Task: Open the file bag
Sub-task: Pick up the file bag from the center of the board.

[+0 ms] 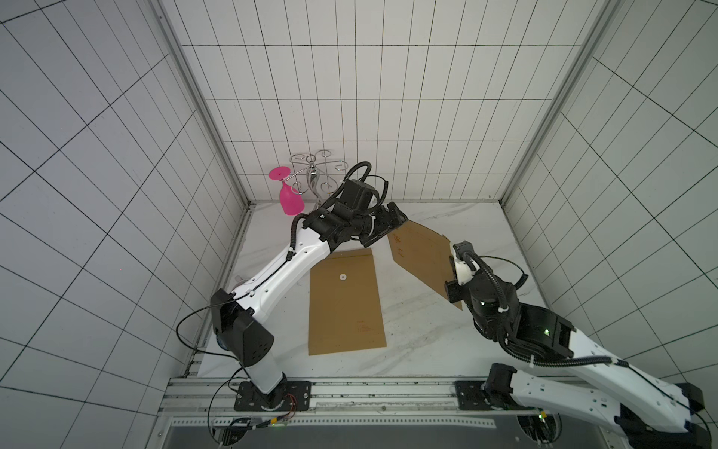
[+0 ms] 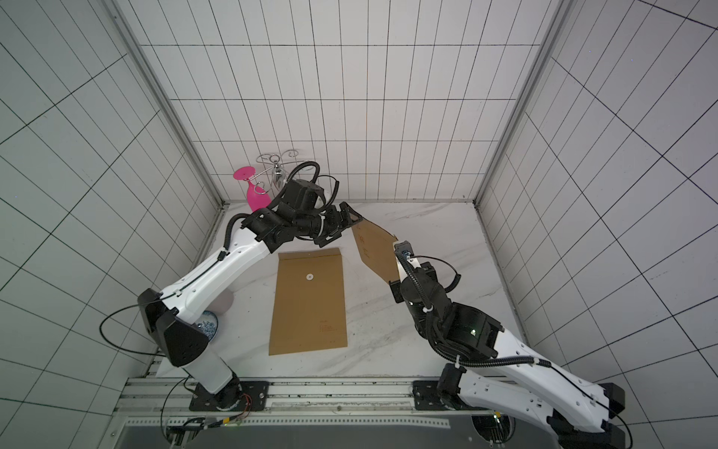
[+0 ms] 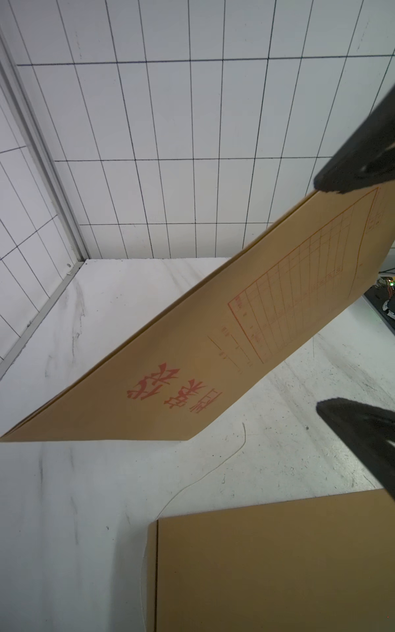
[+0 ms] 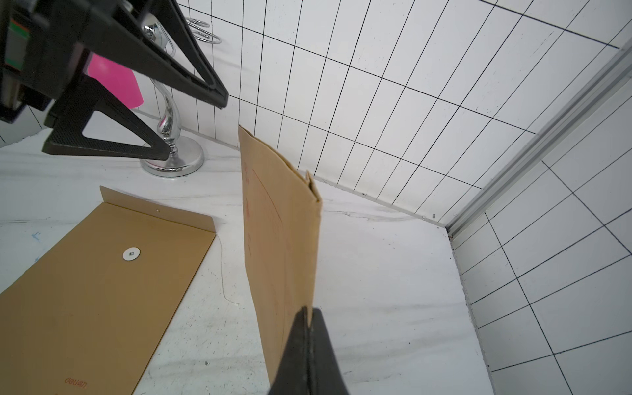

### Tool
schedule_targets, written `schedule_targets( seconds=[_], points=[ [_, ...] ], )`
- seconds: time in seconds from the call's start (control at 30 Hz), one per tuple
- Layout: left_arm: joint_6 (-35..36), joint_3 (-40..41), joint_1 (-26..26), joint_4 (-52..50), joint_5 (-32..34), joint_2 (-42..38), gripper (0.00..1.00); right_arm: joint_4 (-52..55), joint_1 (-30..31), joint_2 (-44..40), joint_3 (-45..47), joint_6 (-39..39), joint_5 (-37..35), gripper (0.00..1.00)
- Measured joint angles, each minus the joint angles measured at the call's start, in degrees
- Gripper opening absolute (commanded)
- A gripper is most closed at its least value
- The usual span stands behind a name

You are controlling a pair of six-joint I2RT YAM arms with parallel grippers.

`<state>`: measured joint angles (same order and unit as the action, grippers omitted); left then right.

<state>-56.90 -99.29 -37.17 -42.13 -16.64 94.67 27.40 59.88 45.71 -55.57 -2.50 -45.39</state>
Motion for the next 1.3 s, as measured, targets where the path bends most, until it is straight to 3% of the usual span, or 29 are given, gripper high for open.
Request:
schedule_targets(
  seconds=[0.33,0.4,0.53,0.67,0.9,0.97,1.03,1.1,1.17,1.2,1.3],
  points=[
    [-5.09,-1.86,-1.49,5.05,-2.89,4.76,0.97,-1.6,6.67,-0.55,2.97,1.16,-4.28,0.0],
    [-5.66,-2.16,-1.84,5.05,-3.02,6.12,0.92,-1.99,7.61,-0.31,3.02,1.42,-5.31,0.0],
    [-7.39,-1.75,-2.1,5.11,-3.3,7.34,0.77,-2.93,9.77,0.02,3.56,2.1,-7.15,0.0],
    [-8.28,-3.96,-2.08,4.7,-3.34,8.94,0.49,-3.3,12.46,1.11,3.98,2.6,-9.57,0.0],
    [-7.78,-6.25,-2.05,3.5,-3.41,10.73,0.15,-3.41,16.72,2.95,4.37,3.08,-13.73,0.0],
    [-7.78,-6.25,-2.05,3.37,-3.48,10.73,0.0,-3.5,17.7,3.32,4.63,3.19,-14.64,0.0],
    [-7.63,-6.23,-2.05,3.45,-3.8,10.73,0.0,-3.48,18.93,3.67,4.81,3.26,-15.76,0.0],
    [-7.32,-6.23,-2.14,3.76,-4.31,10.73,0.0,-3.21,20.15,3.93,4.81,3.15,-17.05,0.27],
    [-6.62,-6.12,-2.16,4.31,-4.44,10.73,0.0,-2.54,21.35,3.89,4.79,2.01,-18.64,0.66],
    [-6.05,-5.81,-2.16,5.07,-4.59,10.73,0.0,-1.51,21.94,3.76,4.68,1.09,-19.47,0.76],
    [-3.82,-3.26,-2.12,9.07,-5.53,10.29,0.0,6.45,23.12,2.91,2.75,-4.87,-21.99,0.87]
  ],
)
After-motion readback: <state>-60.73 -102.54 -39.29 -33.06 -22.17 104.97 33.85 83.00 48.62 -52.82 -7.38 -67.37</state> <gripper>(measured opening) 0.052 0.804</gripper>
